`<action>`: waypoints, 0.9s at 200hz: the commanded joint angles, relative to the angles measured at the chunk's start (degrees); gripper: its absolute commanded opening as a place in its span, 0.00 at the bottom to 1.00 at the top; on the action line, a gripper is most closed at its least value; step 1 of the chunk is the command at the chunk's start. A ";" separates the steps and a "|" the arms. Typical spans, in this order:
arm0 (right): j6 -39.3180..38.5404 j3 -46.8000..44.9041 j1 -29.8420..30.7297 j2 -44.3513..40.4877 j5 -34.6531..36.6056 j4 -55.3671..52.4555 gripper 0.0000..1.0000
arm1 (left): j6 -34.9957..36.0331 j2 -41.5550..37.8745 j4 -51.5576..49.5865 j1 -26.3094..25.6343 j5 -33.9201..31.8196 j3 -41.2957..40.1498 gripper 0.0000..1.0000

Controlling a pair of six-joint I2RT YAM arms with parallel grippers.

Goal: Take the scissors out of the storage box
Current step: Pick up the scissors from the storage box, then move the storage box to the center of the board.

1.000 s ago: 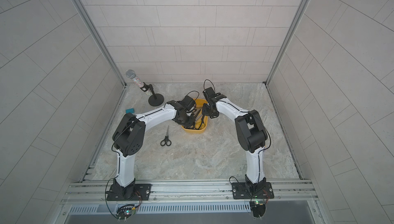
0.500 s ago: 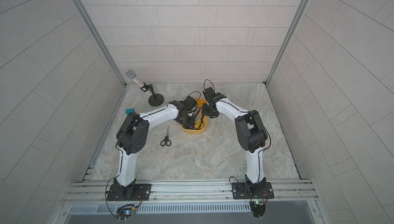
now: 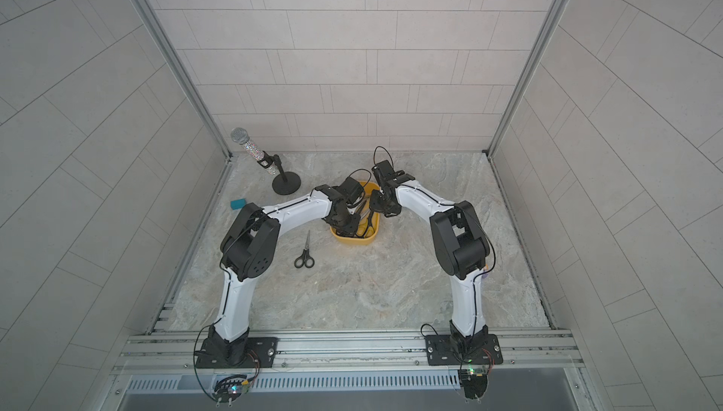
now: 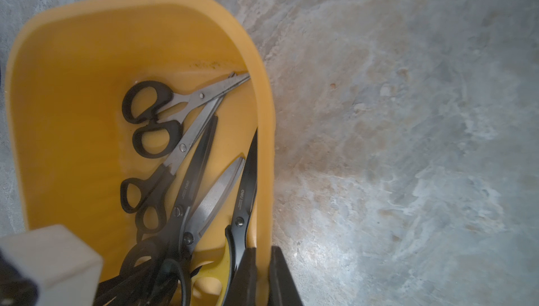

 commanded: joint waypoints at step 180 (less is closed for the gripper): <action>-1.61 7.81 -3.81 4.25 4.28 -2.31 0.07 | -7.58 -23.77 2.48 -0.10 -10.38 -8.37 0.00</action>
